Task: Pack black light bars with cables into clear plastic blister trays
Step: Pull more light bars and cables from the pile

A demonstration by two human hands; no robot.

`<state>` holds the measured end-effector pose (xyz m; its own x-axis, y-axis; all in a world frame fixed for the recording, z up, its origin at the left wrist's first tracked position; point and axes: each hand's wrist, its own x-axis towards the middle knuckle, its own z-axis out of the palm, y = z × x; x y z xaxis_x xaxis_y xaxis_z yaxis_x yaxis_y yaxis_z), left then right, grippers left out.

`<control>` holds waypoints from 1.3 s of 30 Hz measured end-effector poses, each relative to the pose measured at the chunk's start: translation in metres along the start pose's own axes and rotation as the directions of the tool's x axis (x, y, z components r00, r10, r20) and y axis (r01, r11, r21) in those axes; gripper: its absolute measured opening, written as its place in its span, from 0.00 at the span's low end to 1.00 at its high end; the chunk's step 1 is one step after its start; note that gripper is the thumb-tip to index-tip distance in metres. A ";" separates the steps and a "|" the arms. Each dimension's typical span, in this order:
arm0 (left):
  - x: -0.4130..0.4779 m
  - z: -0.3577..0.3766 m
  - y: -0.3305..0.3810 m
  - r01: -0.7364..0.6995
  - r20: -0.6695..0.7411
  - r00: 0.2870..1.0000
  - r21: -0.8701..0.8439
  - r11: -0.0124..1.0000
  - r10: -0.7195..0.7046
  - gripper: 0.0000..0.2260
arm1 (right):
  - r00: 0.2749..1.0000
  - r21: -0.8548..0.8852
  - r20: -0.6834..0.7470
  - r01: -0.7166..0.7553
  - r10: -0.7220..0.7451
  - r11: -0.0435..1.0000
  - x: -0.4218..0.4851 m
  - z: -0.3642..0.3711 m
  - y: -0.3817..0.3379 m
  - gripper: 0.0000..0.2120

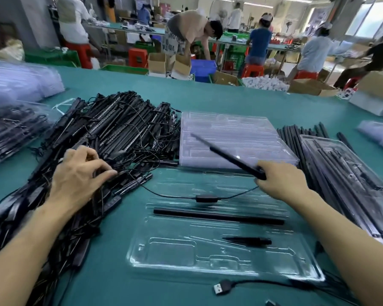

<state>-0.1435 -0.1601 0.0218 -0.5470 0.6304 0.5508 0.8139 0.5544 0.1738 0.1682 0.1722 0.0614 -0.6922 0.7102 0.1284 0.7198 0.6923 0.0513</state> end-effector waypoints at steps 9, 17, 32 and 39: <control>0.009 -0.020 0.038 0.174 0.101 0.985 -0.618 0.766 -0.143 0.04 | 0.851 0.673 0.105 0.320 -0.514 0.667 -0.009 -0.025 -0.143 0.15; 0.001 -0.006 0.049 0.125 -0.018 0.988 -0.478 0.869 -0.152 0.07 | 0.820 0.948 0.091 0.102 -0.565 0.301 -0.020 -0.034 -0.195 0.16; -0.012 -0.005 0.063 -0.108 -0.183 0.983 -0.510 0.853 0.015 0.08 | 0.813 0.884 0.117 0.176 -0.571 0.433 -0.016 -0.047 -0.200 0.10; -0.014 -0.009 0.067 -0.157 -0.268 0.963 -0.481 0.862 0.025 0.08 | 0.863 0.758 0.215 0.148 -0.457 0.636 -0.012 -0.050 -0.193 0.30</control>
<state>-0.0795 -0.1369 0.0332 -0.4537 0.4758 0.7535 0.8818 0.1179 0.4566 0.0406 0.0237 0.0996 -0.9378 0.3239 -0.1255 0.3152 0.6422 -0.6987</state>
